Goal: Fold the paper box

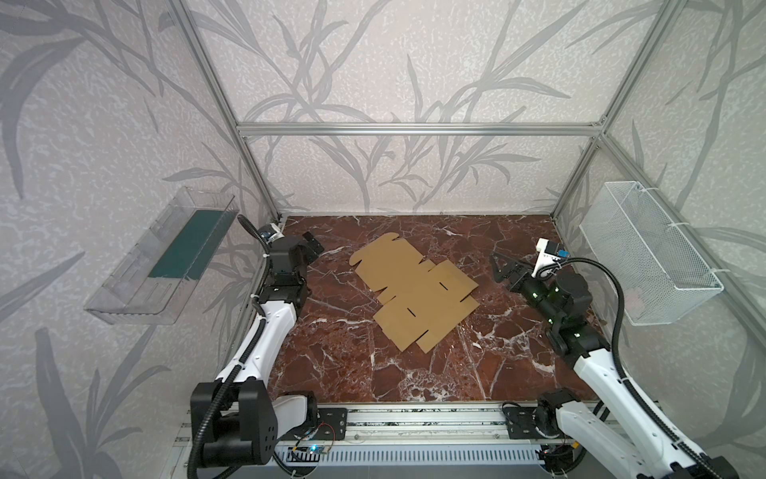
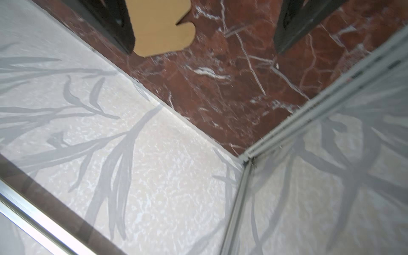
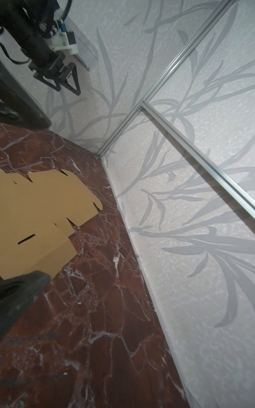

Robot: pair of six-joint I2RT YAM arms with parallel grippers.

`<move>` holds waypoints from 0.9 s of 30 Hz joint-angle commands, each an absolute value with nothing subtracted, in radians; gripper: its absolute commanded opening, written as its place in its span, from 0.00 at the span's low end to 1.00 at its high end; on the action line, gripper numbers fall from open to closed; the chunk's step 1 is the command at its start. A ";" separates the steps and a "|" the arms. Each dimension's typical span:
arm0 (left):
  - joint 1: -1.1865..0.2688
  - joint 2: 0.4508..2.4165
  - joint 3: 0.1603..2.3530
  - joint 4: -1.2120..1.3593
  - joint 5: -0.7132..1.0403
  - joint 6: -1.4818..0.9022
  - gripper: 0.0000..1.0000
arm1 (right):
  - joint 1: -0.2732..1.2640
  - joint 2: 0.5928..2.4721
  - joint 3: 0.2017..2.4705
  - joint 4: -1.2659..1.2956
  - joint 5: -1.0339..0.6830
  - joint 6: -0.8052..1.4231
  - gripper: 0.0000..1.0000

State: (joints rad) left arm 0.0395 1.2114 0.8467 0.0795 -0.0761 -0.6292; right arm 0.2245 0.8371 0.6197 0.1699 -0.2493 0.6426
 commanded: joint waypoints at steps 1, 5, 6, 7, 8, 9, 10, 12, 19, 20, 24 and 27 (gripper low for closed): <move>0.023 1.189 0.842 -0.055 0.153 -0.763 0.99 | 0.232 0.866 0.632 -0.083 -0.389 0.665 0.99; -0.071 1.155 0.849 -0.209 0.060 -0.739 0.99 | 0.269 0.854 0.585 -0.166 -0.422 0.706 0.98; -0.098 1.146 0.847 -0.232 0.032 -0.737 0.99 | 0.281 0.845 0.561 -0.158 -0.426 0.729 0.97; -0.123 1.139 0.842 -0.247 0.018 -0.736 0.99 | 0.302 0.831 0.524 -0.133 -0.425 0.768 0.95; -0.144 1.138 0.832 -0.247 0.012 -0.740 0.99 | 0.324 0.822 0.494 -0.095 -0.424 0.803 0.93; -0.164 1.145 0.827 -0.255 0.005 -0.747 0.99 | 0.339 0.818 0.473 -0.075 -0.420 0.826 0.91; -0.186 1.161 0.827 -0.268 0.000 -0.756 0.99 | 0.364 0.812 0.442 -0.049 -0.405 0.859 0.87; -0.229 1.211 0.844 -0.293 -0.020 -0.752 0.99 | 0.401 0.816 0.389 0.024 -0.384 0.911 0.82; -0.343 1.475 1.045 -0.426 -0.125 -0.718 0.99 | 0.516 0.896 0.275 0.217 -0.268 1.014 0.67; -0.344 1.521 1.078 -0.440 -0.123 -0.719 0.99 | 0.525 0.911 0.265 0.249 -0.255 1.014 0.65; -0.351 1.701 1.248 -0.547 -0.079 -0.706 0.99 | 0.529 0.995 0.222 0.378 -0.232 1.059 0.60; -0.362 1.826 1.378 -0.632 -0.088 -0.688 0.99 | 0.528 1.067 0.208 0.447 -0.208 1.077 0.58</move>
State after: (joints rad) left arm -0.3519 1.7409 1.2819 -0.4835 -0.0696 -0.7082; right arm 0.5251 1.0191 0.2253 0.3019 -0.2558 1.0355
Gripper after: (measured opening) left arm 0.992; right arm 0.595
